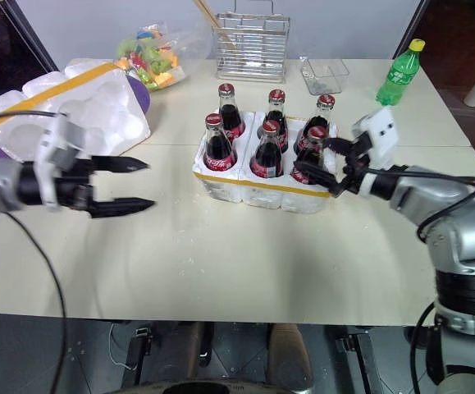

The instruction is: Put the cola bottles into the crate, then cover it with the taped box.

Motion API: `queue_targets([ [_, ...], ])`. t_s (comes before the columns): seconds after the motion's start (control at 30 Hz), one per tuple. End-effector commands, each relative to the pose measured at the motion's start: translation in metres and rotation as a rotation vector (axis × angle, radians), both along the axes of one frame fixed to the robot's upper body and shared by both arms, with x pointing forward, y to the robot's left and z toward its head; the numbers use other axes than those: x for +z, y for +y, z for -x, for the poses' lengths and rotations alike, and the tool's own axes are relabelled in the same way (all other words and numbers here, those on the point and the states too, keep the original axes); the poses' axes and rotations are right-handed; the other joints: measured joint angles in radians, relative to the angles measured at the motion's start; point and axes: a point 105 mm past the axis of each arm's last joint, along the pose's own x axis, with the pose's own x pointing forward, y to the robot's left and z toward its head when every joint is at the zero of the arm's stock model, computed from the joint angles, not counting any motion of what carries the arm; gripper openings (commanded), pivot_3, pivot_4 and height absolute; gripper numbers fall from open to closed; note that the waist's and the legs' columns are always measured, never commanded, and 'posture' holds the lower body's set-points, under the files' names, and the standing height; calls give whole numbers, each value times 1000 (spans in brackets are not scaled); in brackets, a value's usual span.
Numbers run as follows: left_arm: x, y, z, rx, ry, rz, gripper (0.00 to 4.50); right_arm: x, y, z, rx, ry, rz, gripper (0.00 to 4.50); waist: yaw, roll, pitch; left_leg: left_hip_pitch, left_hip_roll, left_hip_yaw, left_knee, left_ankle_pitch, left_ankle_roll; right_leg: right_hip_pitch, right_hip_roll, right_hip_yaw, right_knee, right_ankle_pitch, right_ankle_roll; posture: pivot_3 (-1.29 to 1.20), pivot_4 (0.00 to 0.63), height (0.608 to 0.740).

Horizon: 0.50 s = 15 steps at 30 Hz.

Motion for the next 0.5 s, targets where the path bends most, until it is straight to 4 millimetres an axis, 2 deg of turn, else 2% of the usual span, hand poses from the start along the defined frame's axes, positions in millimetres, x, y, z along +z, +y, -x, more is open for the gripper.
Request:
queue_targets([
  [0.03,21,66,-5,110,-23,-146,4500,36,-5,20,86,-84,13,4470,0,0,0,0,0,0,0,0,0,-1,0,0,0,0,0,0,150,739],
  [0.1,31,101,-5,186,-3,-224,4500,40,-11,26,104,-86,45,4470,0,0,0,0,0,0,0,0,0,-1,0,0,0,0,0,0,150,739],
  [0.2,44,139,1,278,31,-306,4500,40,-19,32,123,-68,85,4470,4,-1,0,-1,0,1,0,0,0,-1,0,0,-1,0,0,0,150,739],
  [0.37,58,175,1,413,29,-425,4500,40,-30,38,137,-38,122,4470,3,-1,0,-2,0,1,1,0,0,-1,0,0,0,0,0,0,150,739],
  [0.5,66,184,-7,469,-10,-477,4500,48,-35,43,155,-34,107,4470,2,-2,0,-2,0,1,1,0,0,-2,0,0,1,1,3,0,150,739],
])
